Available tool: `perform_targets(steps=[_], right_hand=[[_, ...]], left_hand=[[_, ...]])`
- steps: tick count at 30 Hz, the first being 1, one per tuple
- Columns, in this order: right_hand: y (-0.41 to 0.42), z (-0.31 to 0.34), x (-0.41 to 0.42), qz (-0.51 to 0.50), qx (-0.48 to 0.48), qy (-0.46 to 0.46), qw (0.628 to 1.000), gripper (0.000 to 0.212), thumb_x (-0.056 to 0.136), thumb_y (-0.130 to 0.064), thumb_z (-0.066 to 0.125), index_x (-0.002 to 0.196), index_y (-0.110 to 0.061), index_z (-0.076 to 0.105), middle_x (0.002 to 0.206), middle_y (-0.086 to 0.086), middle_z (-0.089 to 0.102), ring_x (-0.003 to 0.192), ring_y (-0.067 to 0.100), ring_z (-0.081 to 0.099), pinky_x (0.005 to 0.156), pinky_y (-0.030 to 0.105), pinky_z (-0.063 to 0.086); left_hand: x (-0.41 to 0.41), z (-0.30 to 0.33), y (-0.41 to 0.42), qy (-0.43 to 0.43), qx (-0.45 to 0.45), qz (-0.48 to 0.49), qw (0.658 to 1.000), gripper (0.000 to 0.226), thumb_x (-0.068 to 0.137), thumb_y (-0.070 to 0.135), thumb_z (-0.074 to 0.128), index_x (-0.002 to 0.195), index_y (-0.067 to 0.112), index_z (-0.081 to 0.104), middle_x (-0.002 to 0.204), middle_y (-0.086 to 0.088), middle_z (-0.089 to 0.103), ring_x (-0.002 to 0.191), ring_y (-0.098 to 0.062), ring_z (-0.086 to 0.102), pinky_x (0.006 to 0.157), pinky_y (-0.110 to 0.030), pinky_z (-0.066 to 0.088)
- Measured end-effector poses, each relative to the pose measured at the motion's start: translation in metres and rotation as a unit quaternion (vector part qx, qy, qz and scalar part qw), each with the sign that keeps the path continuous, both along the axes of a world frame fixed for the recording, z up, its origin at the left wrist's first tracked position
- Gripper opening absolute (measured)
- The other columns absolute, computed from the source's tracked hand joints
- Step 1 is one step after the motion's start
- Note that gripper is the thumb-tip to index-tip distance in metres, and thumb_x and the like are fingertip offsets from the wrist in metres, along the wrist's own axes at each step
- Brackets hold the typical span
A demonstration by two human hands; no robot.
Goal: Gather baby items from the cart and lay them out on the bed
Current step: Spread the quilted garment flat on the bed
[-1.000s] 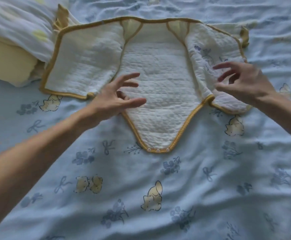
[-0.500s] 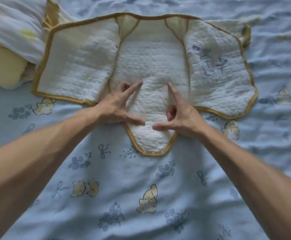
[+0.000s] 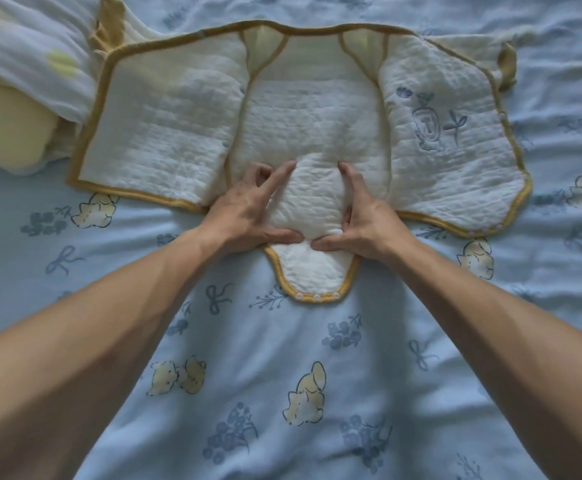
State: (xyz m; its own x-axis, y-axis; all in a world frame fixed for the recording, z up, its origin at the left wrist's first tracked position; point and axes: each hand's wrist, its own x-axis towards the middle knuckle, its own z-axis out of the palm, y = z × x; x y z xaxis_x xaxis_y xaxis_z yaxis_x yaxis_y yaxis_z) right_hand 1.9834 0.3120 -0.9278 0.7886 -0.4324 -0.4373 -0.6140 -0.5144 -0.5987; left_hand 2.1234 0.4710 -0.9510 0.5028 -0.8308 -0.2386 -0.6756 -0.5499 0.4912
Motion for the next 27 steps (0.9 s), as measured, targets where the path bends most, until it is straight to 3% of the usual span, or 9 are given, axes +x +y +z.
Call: perform_targets(steps=[4, 7, 10, 13, 17, 21, 27], right_hand=[[0.010, 0.000, -0.004, -0.013, -0.042, -0.001, 0.999, 0.121, 0.062, -0.040, 0.085, 0.151, -0.033, 0.004, 0.130, 0.016, 0.057, 0.119, 0.032, 0.055, 0.101, 0.032, 0.042], [0.041, 0.009, -0.018, 0.030, -0.166, 0.055, 0.984, 0.092, 0.088, -0.045, 0.060, 0.152, -0.025, -0.003, 0.140, 0.022, 0.044, 0.129, 0.036, 0.042, 0.109, 0.041, 0.032], [0.093, 0.034, -0.054, 0.047, -0.195, 0.116, 0.973, 0.064, 0.099, -0.040, 0.035, 0.152, -0.017, 0.007, 0.154, 0.016, 0.020, 0.140, 0.033, 0.020, 0.110, 0.046, 0.024], [0.128, 0.100, -0.092, 0.021, -0.173, 0.140, 0.975, 0.061, 0.100, -0.047, 0.026, 0.151, -0.015, 0.016, 0.156, 0.013, 0.019, 0.140, 0.032, 0.024, 0.109, 0.049, 0.027], [0.128, 0.266, -0.119, -0.022, -0.252, 0.099, 0.962, 0.058, 0.099, -0.049, 0.023, 0.148, -0.018, 0.025, 0.153, 0.013, 0.028, 0.138, 0.034, 0.029, 0.110, 0.059, 0.021], [0.116, 0.470, -0.132, -0.049, -0.339, 0.055, 0.938, 0.054, 0.097, -0.051, 0.029, 0.142, -0.022, 0.035, 0.143, 0.010, 0.043, 0.131, 0.029, 0.039, 0.109, 0.057, 0.024], [0.152, 0.762, -0.185, -0.080, -0.460, -0.026, 0.884, 0.060, 0.097, -0.051, 0.028, 0.149, -0.022, 0.024, 0.148, 0.010, 0.038, 0.132, 0.030, 0.039, 0.109, 0.052, 0.026]], left_hand=[[-0.022, 0.004, 0.003, -0.089, 0.001, 0.032, 0.996, 0.093, 0.071, 0.064, 0.065, 0.147, 0.038, 0.018, 0.137, -0.007, 0.033, 0.119, -0.031, 0.045, 0.089, -0.043, 0.044], [-0.067, 0.017, 0.014, -0.168, 0.058, 0.095, 0.979, 0.069, 0.092, 0.052, 0.045, 0.150, 0.022, 0.019, 0.150, -0.009, 0.027, 0.131, -0.037, 0.031, 0.102, -0.045, 0.032], [-0.125, 0.049, 0.042, -0.123, 0.190, 0.084, 0.970, 0.061, 0.100, 0.042, 0.028, 0.149, 0.009, 0.015, 0.155, -0.015, 0.019, 0.140, -0.037, 0.021, 0.114, -0.052, 0.016], [-0.153, 0.119, 0.081, -0.097, 0.299, 0.142, 0.939, 0.067, 0.099, 0.050, 0.016, 0.149, 0.005, 0.019, 0.152, -0.022, 0.025, 0.139, -0.043, 0.023, 0.112, -0.060, 0.006], [-0.146, 0.290, 0.110, -0.122, 0.264, 0.214, 0.933, 0.073, 0.096, 0.055, 0.008, 0.149, 0.007, 0.021, 0.155, -0.019, 0.019, 0.142, -0.041, 0.013, 0.112, -0.060, 0.002], [-0.142, 0.498, 0.113, -0.181, 0.175, 0.233, 0.939, 0.071, 0.096, 0.056, 0.008, 0.144, 0.011, 0.034, 0.151, -0.017, 0.031, 0.137, -0.038, 0.026, 0.112, -0.055, 0.014], [-0.203, 0.793, 0.133, -0.304, 0.015, 0.205, 0.930, 0.073, 0.095, 0.057, 0.004, 0.142, 0.014, 0.040, 0.148, -0.016, 0.038, 0.135, -0.033, 0.035, 0.111, -0.045, 0.022]])
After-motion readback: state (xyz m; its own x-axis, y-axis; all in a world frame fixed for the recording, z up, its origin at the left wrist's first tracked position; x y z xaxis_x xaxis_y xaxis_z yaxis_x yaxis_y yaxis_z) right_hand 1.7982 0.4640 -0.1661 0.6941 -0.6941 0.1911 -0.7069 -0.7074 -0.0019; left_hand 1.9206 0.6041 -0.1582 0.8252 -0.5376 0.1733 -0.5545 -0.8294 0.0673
